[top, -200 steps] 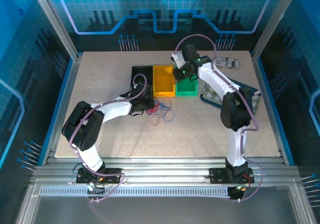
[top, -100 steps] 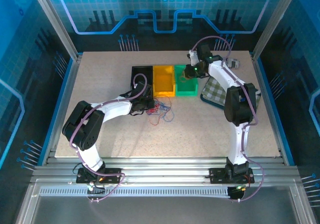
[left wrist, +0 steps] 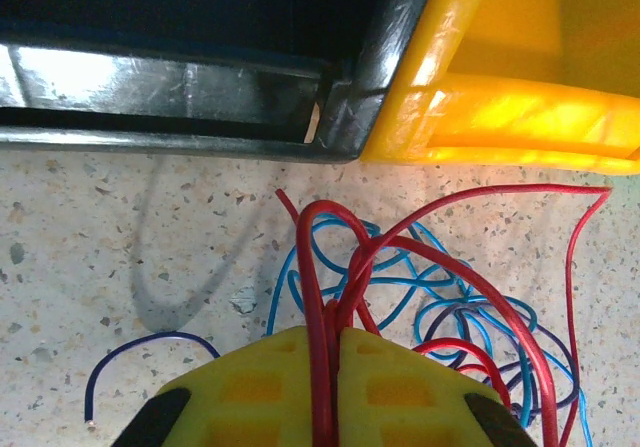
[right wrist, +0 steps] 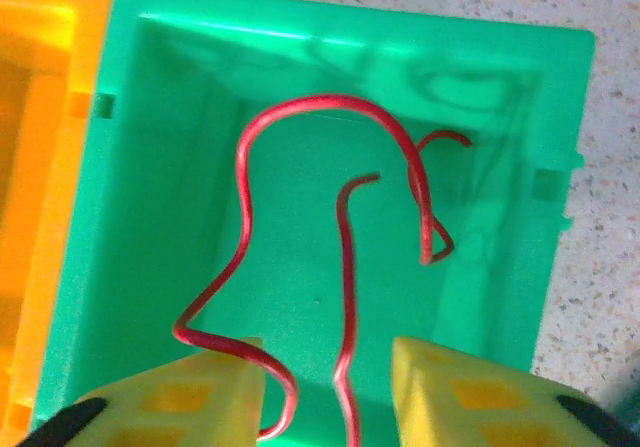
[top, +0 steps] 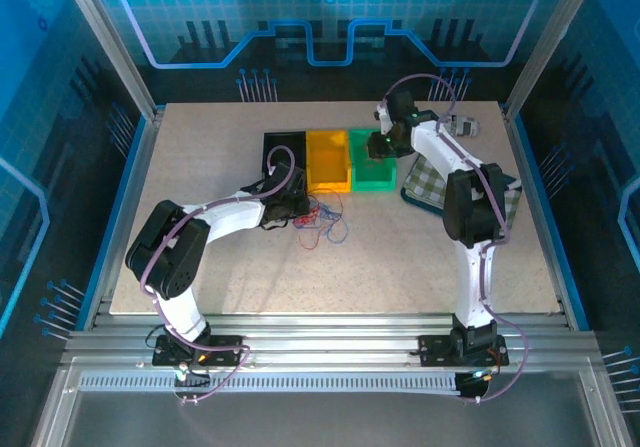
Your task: Untangle the cables
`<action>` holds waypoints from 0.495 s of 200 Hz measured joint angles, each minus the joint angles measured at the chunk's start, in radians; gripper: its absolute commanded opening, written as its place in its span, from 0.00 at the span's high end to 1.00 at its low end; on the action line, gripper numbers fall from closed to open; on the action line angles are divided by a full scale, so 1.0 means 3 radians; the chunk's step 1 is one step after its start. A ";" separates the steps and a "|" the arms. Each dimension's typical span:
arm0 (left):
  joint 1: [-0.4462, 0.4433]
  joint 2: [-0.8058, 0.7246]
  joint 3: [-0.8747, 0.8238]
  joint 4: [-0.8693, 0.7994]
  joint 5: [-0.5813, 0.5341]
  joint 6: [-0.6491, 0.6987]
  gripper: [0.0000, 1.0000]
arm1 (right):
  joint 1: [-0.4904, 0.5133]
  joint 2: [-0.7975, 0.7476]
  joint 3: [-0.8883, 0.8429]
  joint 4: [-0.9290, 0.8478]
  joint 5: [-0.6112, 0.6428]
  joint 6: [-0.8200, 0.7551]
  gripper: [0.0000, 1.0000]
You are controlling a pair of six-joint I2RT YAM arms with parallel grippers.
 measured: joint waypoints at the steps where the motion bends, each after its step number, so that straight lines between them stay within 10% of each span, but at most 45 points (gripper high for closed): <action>1: 0.0000 0.0000 0.0000 0.0000 0.0000 0.0000 1.00 | 0.0001 0.0000 0.0000 0.0001 0.0005 -0.0006 0.56; 99: -0.0004 0.0022 0.0037 -0.0005 0.0001 0.0001 1.00 | 0.0037 -0.0802 -0.0633 0.0437 0.0219 -0.0001 0.52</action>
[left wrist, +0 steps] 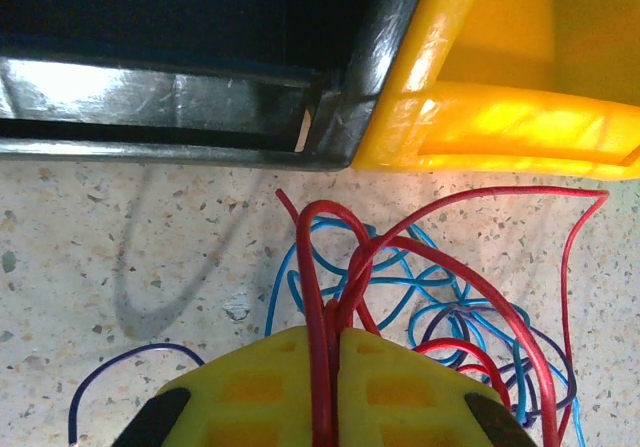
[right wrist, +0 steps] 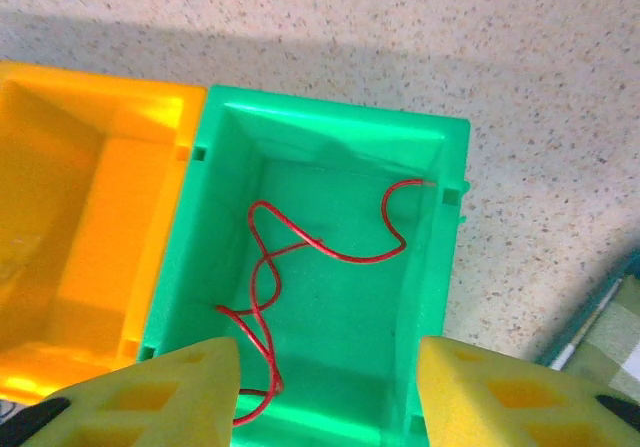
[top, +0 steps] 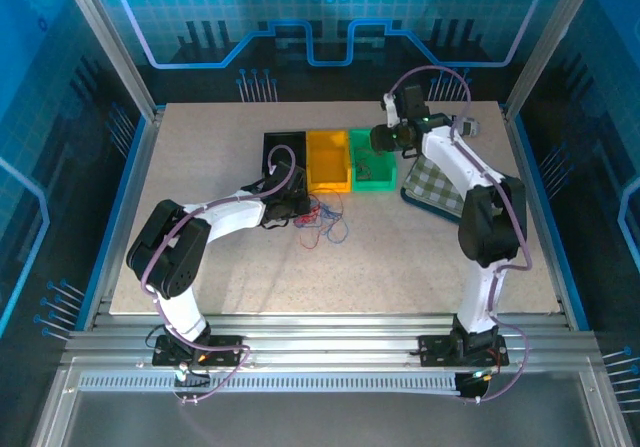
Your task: Untangle the cables
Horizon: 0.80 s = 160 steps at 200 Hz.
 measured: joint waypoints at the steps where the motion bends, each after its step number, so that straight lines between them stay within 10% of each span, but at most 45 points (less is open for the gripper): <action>1: 0.0000 0.0000 0.0000 0.0001 0.0000 0.0000 1.00 | 0.0000 -0.0006 -0.0005 0.0003 0.0000 0.0000 0.52; 88: 0.0000 0.0000 0.0000 0.0010 0.0003 0.0000 1.00 | 0.0740 -0.0469 -0.1381 0.0366 -0.0460 0.0200 0.53; 160: -0.0003 0.0000 0.0000 0.0013 0.0041 0.0036 1.00 | 0.0886 0.0013 -0.1237 0.0552 -0.0336 0.0460 0.53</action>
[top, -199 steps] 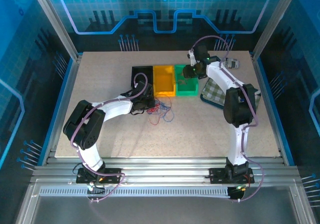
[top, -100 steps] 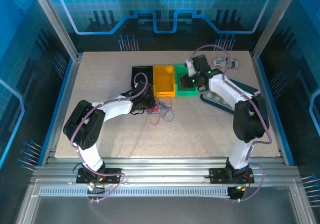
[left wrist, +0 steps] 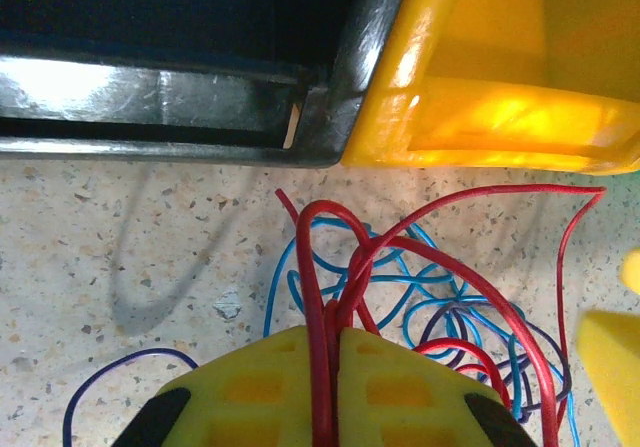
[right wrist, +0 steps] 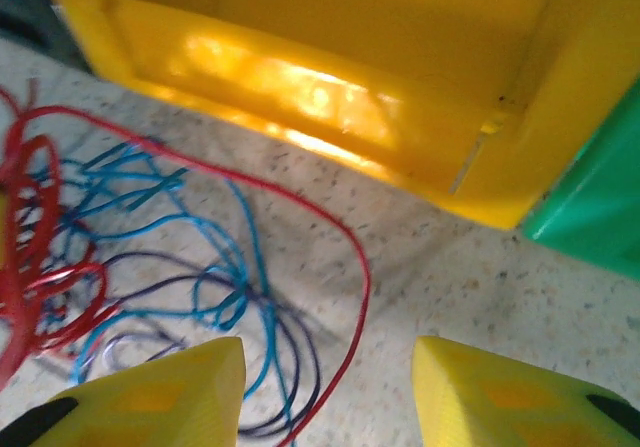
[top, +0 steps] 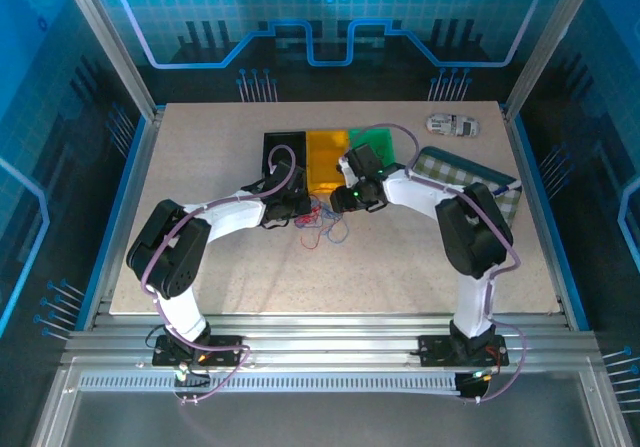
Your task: Untangle the cables
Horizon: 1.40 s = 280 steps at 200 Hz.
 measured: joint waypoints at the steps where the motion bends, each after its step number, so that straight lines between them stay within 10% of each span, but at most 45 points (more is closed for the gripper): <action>1: 0.0000 0.0000 0.0000 0.0000 0.0000 0.0003 1.00 | 0.0000 0.0006 0.0003 0.0001 0.0004 0.0000 0.53; 66: 0.0000 0.0000 -0.0001 -0.0003 -0.0001 0.0065 1.00 | 0.0076 0.0324 0.0175 0.0018 0.0374 -0.0001 0.62; 114: 0.0000 0.0000 -0.0001 -0.0017 -0.0004 0.0117 0.93 | 0.0229 0.0331 0.0158 0.0055 0.0785 0.0024 0.98; 154: 0.0000 0.0000 -0.0010 -0.0017 -0.0004 0.0146 0.57 | 0.0253 0.0028 -0.0231 0.0181 0.0899 0.0041 0.99; 280: 0.0009 0.0205 -0.0019 -0.0017 0.0086 0.0317 0.59 | 0.0134 -0.1338 -0.0643 0.0332 0.1312 0.0348 1.00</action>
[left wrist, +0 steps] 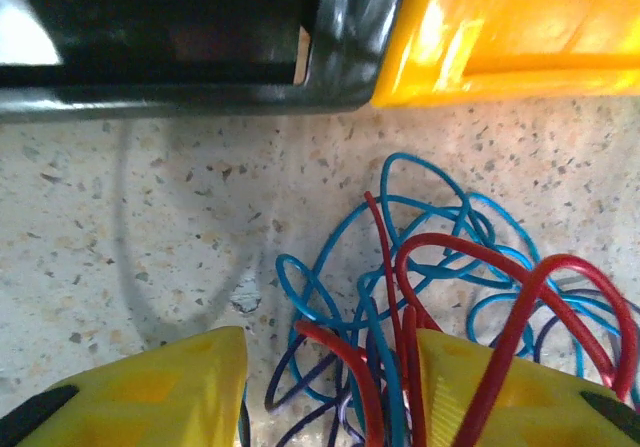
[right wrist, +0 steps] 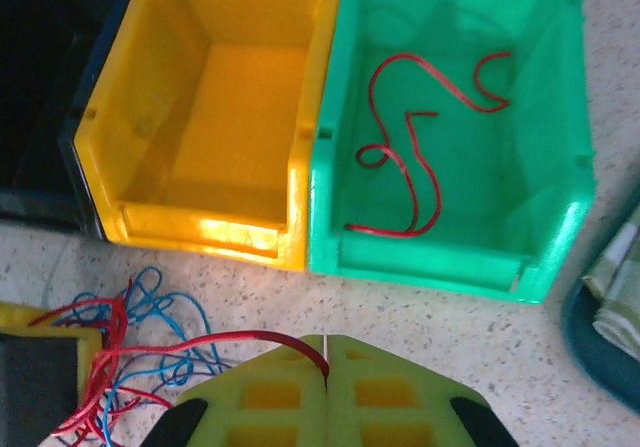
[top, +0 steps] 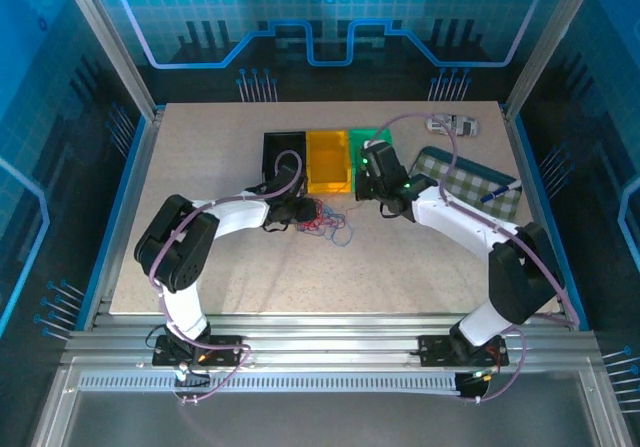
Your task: Untangle the cables
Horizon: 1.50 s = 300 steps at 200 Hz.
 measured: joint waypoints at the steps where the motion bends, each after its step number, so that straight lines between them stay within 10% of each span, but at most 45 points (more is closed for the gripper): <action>1: 0.0001 0.0001 0.0000 0.0001 0.0001 0.0000 0.59 | 0.0000 -0.0003 0.0000 0.0000 0.0003 -0.0001 1.00; 79: 0.0051 0.0057 0.0000 0.0116 0.0211 0.0098 0.41 | -0.0201 -0.0490 0.0052 0.0028 0.0367 -0.0145 1.00; 176: 0.0086 0.0057 -0.0042 0.0165 0.0276 0.0237 0.48 | -0.0729 -0.0903 0.0268 0.0220 0.0501 -0.0308 1.00; 238: 0.0135 0.0067 -0.0050 0.0151 0.0299 0.0244 1.00 | -0.1039 -0.0843 0.0727 0.0174 0.0235 -0.0366 1.00; 300: 0.0132 0.0037 -0.0043 0.0098 0.0313 0.0188 1.00 | -0.1066 -0.0301 0.1024 -0.0038 -0.0155 -0.0345 0.99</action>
